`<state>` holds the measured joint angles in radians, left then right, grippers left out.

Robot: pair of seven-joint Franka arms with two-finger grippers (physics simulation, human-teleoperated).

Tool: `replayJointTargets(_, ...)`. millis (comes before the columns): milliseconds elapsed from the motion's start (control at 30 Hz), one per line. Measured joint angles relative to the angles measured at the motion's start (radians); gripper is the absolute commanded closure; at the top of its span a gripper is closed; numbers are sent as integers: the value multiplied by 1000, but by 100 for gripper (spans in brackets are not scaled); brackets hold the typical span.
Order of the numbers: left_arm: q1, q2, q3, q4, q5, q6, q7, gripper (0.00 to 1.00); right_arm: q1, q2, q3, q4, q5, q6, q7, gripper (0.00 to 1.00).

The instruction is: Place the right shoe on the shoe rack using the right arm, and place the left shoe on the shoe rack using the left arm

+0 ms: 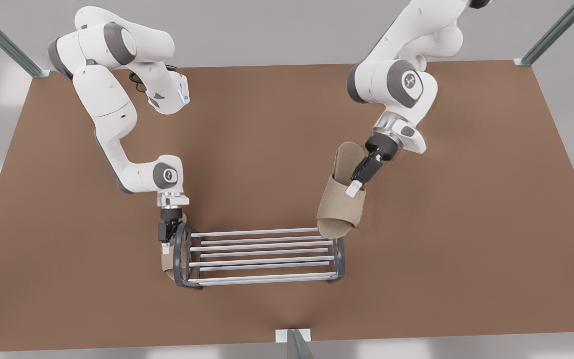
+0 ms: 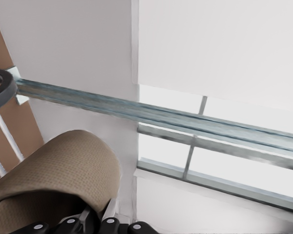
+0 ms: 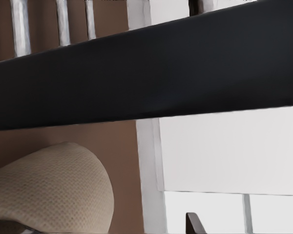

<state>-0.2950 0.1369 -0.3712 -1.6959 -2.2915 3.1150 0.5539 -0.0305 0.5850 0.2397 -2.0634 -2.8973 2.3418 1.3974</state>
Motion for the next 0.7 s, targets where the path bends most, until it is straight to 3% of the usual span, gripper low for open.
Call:
replayJointTargets(67,-84,125,4,136,42,100,-25,79,2,7,-3,25,0,0,-6,0)
replayJointTargets(100,-123,183,8,180,65,144,-37,79,1,13,-5,34,0,0,-9,7)
replayJointTargets(133,-150,234,10,223,88,182,-47,79,1,18,-6,39,0,1,-12,50)
replayJointTargets(167,-171,285,14,272,111,214,-57,79,0,21,-6,42,0,1,-14,68)
replayJointTargets(267,-193,412,23,378,193,281,-85,79,-3,23,-6,44,0,1,-21,69)
replayJointTargets(333,-199,464,38,405,235,308,-101,79,-4,19,-6,44,0,2,-25,75)
replayJointTargets(433,-217,526,42,423,298,328,-122,79,-6,-4,-11,53,0,30,-31,75)
replayJointTargets(467,-219,548,42,443,315,332,-128,59,-6,-15,-15,59,0,47,-33,75)
replayJointTargets(500,-221,558,43,454,330,333,-136,10,-6,-28,-18,62,0,64,-35,75)
replayJointTargets(533,-221,561,43,459,342,335,-144,0,-7,-44,-20,63,0,83,-36,75)
replayJointTargets(700,-221,560,44,439,371,342,-179,0,-17,-222,-23,55,16,247,-43,75)
